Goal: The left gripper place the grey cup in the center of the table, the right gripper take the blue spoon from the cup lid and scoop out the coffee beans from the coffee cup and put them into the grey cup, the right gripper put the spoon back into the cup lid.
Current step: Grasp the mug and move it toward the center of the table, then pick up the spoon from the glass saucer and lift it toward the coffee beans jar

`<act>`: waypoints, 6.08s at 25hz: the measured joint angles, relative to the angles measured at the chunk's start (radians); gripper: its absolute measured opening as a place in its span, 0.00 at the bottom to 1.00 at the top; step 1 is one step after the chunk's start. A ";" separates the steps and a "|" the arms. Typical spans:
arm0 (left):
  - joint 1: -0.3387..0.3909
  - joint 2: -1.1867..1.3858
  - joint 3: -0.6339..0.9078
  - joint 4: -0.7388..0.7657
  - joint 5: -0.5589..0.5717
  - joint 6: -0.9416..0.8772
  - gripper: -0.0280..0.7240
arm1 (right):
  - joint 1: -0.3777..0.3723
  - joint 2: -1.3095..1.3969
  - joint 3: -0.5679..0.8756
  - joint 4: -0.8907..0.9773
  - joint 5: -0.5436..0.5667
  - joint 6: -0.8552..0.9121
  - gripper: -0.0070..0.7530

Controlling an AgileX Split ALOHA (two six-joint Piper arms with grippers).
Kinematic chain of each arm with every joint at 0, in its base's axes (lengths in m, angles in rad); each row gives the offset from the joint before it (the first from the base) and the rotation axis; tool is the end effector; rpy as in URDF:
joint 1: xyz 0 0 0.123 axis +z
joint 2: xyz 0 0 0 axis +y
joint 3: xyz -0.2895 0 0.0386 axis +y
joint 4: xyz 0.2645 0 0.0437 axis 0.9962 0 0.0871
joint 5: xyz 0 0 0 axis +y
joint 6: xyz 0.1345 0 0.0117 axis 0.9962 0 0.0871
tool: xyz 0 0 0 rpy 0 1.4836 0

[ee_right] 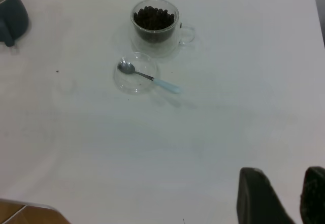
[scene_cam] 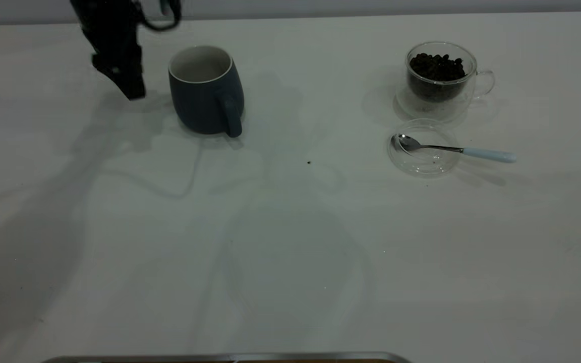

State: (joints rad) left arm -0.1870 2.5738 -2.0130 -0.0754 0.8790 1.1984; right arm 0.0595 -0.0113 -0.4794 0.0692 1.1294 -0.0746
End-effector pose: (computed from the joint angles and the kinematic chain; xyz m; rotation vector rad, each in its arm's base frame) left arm 0.5305 -0.1083 0.0109 1.8170 2.2849 0.0740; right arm 0.0370 0.0107 0.2510 -0.1478 2.1159 0.0750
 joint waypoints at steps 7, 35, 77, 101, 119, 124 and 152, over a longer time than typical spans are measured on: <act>-0.102 0.028 0.000 0.006 -0.118 0.147 0.79 | 0.000 0.000 0.000 0.000 0.000 0.000 0.33; -0.261 -0.524 0.001 0.163 0.287 -0.715 0.79 | 0.000 0.000 0.000 0.000 0.000 0.000 0.33; -0.261 -2.476 1.520 -0.002 0.262 -1.119 0.79 | 0.000 0.000 0.000 0.000 0.000 0.000 0.33; 0.166 -2.592 1.526 0.006 0.258 -1.119 0.79 | 0.000 0.000 0.000 0.000 0.000 0.000 0.33; 0.207 -2.593 1.526 0.012 0.258 -1.119 0.79 | 0.000 0.000 0.000 0.000 0.000 0.000 0.33; 0.207 -2.593 1.526 0.012 0.258 -1.119 0.79 | 0.000 0.000 0.000 0.000 0.000 0.000 0.33; 0.207 -2.593 1.526 0.012 0.258 -1.119 0.79 | 0.000 0.604 -0.036 0.501 -0.577 0.029 0.96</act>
State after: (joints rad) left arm 0.0199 -0.0189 -0.4872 -0.0630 1.1368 0.0791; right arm 0.0595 0.5927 -0.5156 0.5699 0.5527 -0.0458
